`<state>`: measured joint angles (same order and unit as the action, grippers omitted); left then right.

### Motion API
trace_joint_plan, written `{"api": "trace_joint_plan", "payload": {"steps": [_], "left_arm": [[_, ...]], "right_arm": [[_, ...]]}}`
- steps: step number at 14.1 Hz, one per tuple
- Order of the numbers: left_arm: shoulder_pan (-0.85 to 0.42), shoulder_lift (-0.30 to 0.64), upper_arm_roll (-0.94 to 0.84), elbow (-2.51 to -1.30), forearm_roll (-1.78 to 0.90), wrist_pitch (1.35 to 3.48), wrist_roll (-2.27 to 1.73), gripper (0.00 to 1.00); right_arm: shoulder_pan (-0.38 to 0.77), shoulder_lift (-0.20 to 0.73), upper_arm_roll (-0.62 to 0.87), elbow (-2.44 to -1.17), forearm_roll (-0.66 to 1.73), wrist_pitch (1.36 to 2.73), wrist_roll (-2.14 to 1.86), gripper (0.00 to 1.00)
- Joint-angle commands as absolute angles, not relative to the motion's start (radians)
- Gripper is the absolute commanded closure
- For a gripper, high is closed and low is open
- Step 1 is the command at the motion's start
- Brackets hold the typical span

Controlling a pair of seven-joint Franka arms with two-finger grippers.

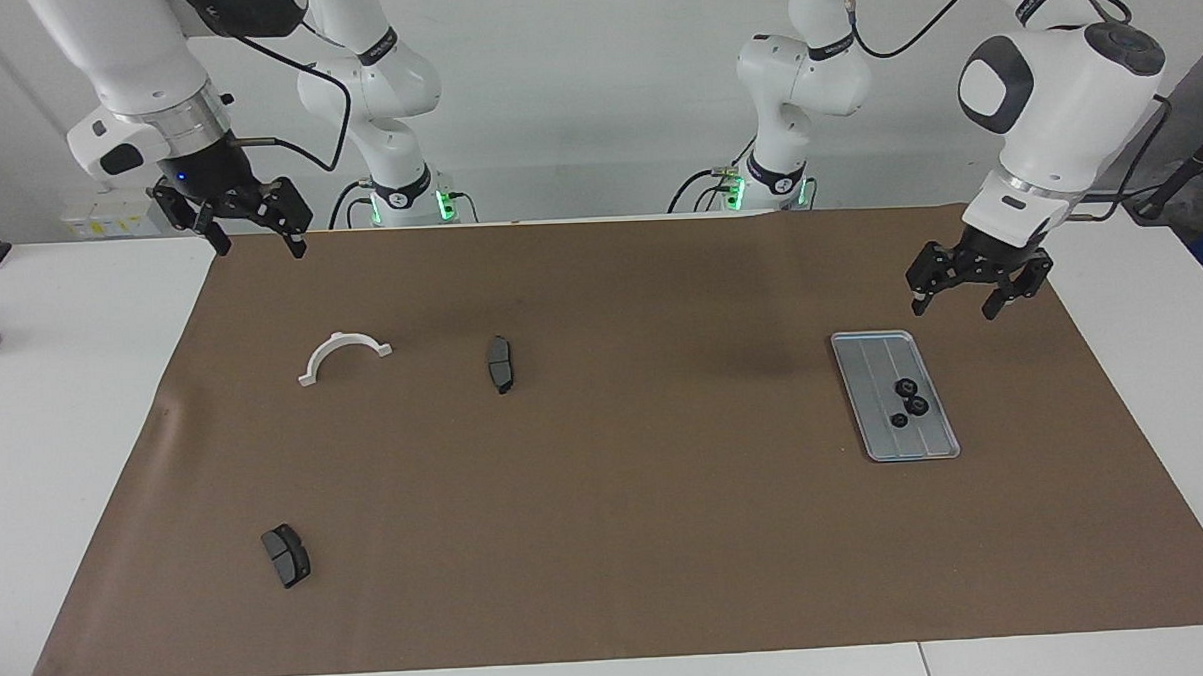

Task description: Pick bearing gear from pile to tray

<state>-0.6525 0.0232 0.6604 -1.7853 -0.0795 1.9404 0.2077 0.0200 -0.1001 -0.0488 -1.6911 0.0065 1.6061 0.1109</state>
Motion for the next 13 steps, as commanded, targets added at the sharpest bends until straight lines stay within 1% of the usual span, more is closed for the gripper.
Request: {"api": "trace_joint_plan", "payload": {"steps": [1,3,7,8,12,13], "left_arm": [[-0.661,0.054,0.672,-1.677,-0.058,1.853,0.215,0.0],[-0.643,0.06,0.667,-1.631,-0.066,1.801,0.206,0.0],[-0.516,0.032,0.568,-1.624,-0.063,1.744,0.204,0.0],[-0.47,0.016,0.514,-1.624,-0.057,1.723,0.201,0.0],[-0.249,-0.003,0.263,-1.629,-0.029,1.717,0.14,0.0],[-0.211,-0.024,0.208,-1.638,-0.009,1.712,0.129,0.0]], "right_arm": [[0.012,-0.114,-0.046,-1.709,0.021,1.626,0.159,0.0],[0.012,-0.114,-0.046,-1.709,0.021,1.626,0.166,0.0],[0.012,-0.115,-0.046,-1.712,0.021,1.626,0.161,0.0],[0.012,-0.115,-0.046,-1.712,0.021,1.626,0.161,0.0],[0.012,-0.115,-0.046,-1.712,0.02,1.624,0.158,0.0],[0.014,-0.115,-0.046,-1.712,0.018,1.624,0.155,0.0]]}}
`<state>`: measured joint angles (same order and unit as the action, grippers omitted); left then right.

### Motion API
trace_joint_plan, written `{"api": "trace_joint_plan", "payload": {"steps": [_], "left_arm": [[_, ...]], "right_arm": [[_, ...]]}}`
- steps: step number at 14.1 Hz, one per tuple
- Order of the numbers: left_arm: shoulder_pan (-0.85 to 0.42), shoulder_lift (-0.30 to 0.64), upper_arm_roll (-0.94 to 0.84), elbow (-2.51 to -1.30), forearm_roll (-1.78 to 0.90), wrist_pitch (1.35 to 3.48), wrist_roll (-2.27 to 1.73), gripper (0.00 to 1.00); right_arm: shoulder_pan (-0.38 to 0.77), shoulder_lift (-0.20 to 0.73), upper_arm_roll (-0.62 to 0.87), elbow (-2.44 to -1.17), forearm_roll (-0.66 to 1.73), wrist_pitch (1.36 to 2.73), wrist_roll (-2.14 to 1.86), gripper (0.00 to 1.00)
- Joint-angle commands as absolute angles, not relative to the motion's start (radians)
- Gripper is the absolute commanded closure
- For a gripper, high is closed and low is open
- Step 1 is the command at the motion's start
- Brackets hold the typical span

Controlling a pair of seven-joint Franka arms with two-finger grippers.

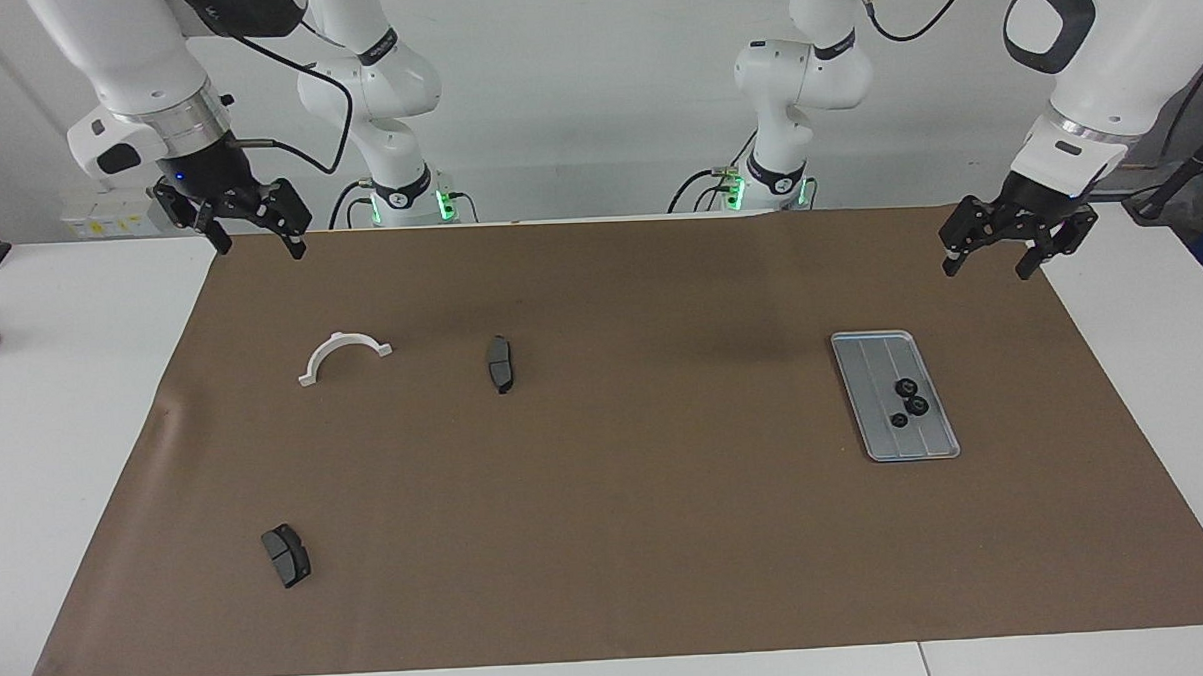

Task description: Pick bearing gear from pile to tray

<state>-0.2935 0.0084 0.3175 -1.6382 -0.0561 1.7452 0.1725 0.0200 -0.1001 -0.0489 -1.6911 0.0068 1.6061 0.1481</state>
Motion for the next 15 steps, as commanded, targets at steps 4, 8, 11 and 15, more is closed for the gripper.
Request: {"api": "trace_joint_plan", "payload": {"steps": [4,8,11,15], "left_arm": [[-0.109,-0.052,0.089,-1.649,-0.009,1.646,0.126,0.0],[-0.104,-0.046,0.089,-1.609,-0.006,1.588,0.132,0.0],[-0.052,-0.029,0.037,-1.563,-0.005,1.531,0.132,0.0],[0.003,-0.008,-0.02,-1.519,-0.005,1.502,0.13,0.0]], "right_arm": [[0.014,-0.117,-0.046,-1.713,0.018,1.624,0.158,0.0],[0.015,-0.117,-0.046,-1.713,0.018,1.624,0.158,0.0],[0.015,-0.117,-0.046,-1.713,0.018,1.624,0.158,0.0],[0.015,-0.117,-0.046,-1.715,0.018,1.624,0.158,0.0]]}}
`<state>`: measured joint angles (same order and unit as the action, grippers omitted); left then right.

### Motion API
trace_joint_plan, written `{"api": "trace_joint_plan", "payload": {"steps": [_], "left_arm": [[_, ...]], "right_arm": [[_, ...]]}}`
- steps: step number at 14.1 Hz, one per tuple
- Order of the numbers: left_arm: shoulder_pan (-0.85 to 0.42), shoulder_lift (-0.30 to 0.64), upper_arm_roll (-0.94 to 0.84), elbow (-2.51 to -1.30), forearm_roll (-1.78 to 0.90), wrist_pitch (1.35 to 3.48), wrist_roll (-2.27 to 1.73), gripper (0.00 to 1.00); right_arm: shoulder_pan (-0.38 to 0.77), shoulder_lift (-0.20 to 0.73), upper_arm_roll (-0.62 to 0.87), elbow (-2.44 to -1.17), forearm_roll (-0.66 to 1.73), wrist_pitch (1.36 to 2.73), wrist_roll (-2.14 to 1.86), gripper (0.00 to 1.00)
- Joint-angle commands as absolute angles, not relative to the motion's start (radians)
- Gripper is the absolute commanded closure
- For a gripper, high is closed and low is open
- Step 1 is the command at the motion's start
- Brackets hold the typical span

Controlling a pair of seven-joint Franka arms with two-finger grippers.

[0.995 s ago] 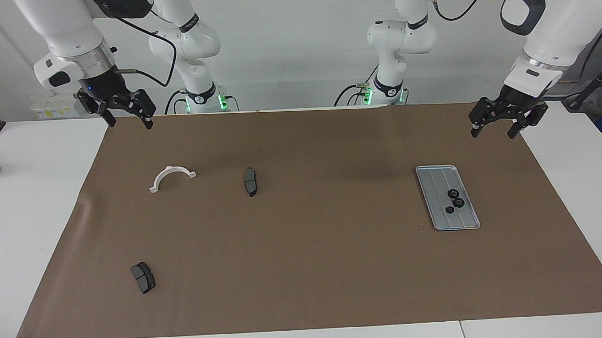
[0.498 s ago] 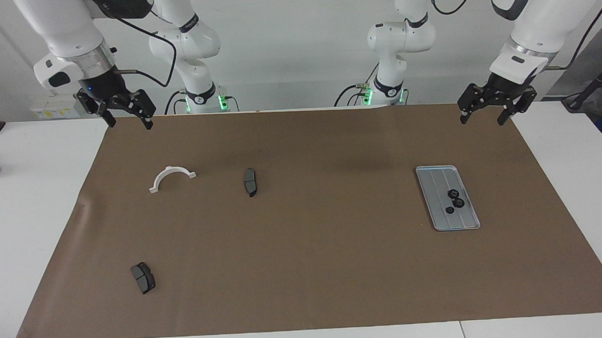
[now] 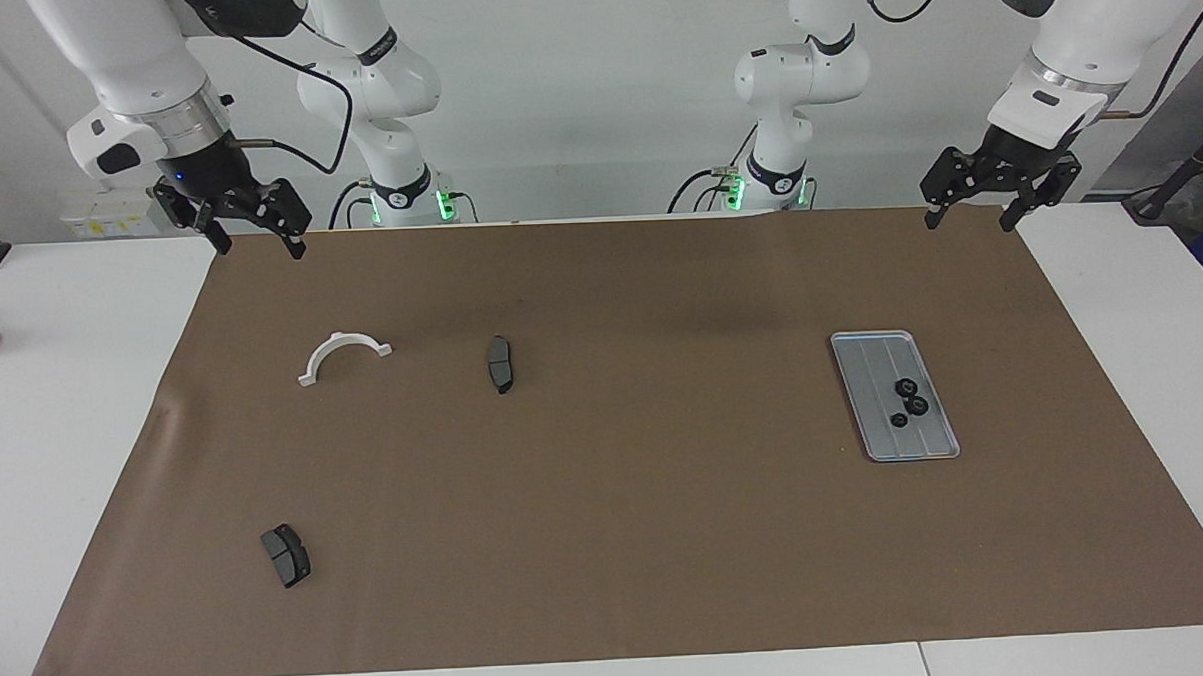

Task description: Pick bearing gear from pile to tray

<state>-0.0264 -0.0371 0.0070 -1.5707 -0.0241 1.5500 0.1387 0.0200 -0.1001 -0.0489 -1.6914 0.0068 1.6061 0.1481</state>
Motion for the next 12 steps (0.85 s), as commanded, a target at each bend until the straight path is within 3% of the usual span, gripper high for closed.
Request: {"api": "trace_joint_plan", "payload": {"steps": [1,12], "left_arm": [[0.009,-0.008,-0.026,-1.511,-0.005,1.493,0.127,0.0],[0.0,-0.028,-0.031,-1.565,-0.006,1.505,0.072,0.0]], "right_arm": [[0.015,-0.117,-0.046,-1.715,0.018,1.624,0.158,0.0],[0.012,-0.1,-0.046,-1.689,0.015,1.614,0.155,0.0]]}}
